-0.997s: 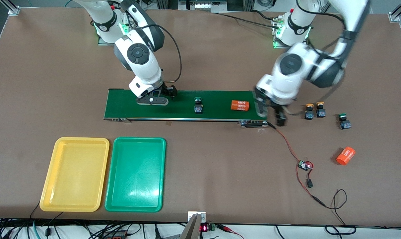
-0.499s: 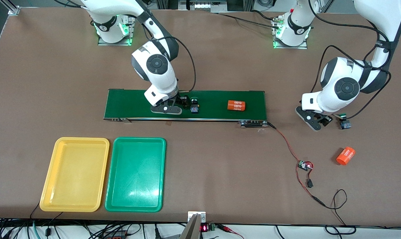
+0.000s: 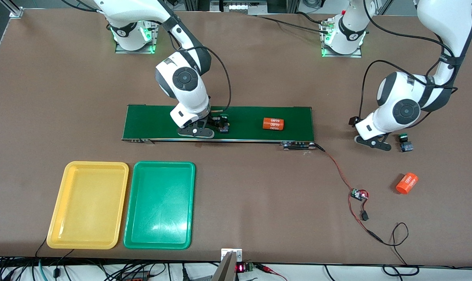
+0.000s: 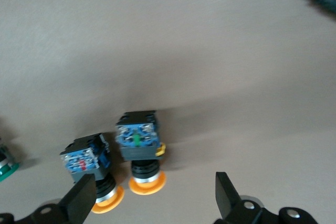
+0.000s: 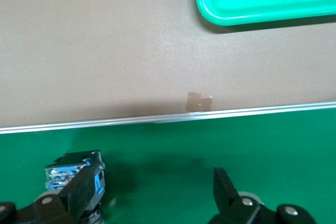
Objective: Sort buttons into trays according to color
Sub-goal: 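Grasp another button with the left gripper while the right gripper lifts its button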
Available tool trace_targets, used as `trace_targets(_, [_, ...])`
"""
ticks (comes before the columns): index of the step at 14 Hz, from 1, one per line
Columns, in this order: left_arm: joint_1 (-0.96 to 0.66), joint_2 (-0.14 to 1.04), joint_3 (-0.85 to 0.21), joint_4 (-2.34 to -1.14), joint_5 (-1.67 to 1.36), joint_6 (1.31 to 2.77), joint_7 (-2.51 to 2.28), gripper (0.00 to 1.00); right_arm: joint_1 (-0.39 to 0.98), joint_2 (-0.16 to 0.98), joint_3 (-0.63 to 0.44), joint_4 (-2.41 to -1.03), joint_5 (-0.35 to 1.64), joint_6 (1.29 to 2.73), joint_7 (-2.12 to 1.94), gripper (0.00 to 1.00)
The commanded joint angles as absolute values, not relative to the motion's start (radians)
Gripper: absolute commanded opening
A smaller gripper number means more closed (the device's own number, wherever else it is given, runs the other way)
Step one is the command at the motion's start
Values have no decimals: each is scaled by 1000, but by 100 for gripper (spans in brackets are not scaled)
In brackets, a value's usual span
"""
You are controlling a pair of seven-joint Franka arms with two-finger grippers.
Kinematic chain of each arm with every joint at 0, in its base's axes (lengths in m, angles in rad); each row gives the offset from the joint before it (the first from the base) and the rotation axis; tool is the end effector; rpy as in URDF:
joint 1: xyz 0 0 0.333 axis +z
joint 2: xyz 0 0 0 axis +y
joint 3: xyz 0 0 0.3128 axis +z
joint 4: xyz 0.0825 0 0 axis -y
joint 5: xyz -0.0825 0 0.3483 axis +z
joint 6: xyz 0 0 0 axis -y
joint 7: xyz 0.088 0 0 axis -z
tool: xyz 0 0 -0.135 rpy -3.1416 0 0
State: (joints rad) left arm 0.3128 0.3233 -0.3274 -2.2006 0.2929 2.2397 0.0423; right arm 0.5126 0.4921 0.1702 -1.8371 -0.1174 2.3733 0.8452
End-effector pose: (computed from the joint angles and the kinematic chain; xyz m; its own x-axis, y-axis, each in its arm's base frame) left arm 0.4968 0.0041 0.2213 0.9326 -0.2464 -0.2636 -0.2711 -0.9606 -0.0612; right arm 0.4910 0.3860 0.2629 0.9940 -0.1024 0.0395 -0.1010 -0.9942 -0.0359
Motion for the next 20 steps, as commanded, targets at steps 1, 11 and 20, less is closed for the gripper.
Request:
trace_targets(1, [319, 365, -299, -2166, 278, 2273, 29, 100, 518, 495, 166, -1819, -123, 2365, 861, 100])
trace_targets(11, [319, 440, -293, -2175, 272, 2342, 12, 100, 520, 505, 169, -1819, -123, 2359, 861, 100])
trace_targets(20, [316, 442, -298, -2212, 244, 2333, 14, 16, 534, 564, 173, -1821, -126, 2359, 865, 100])
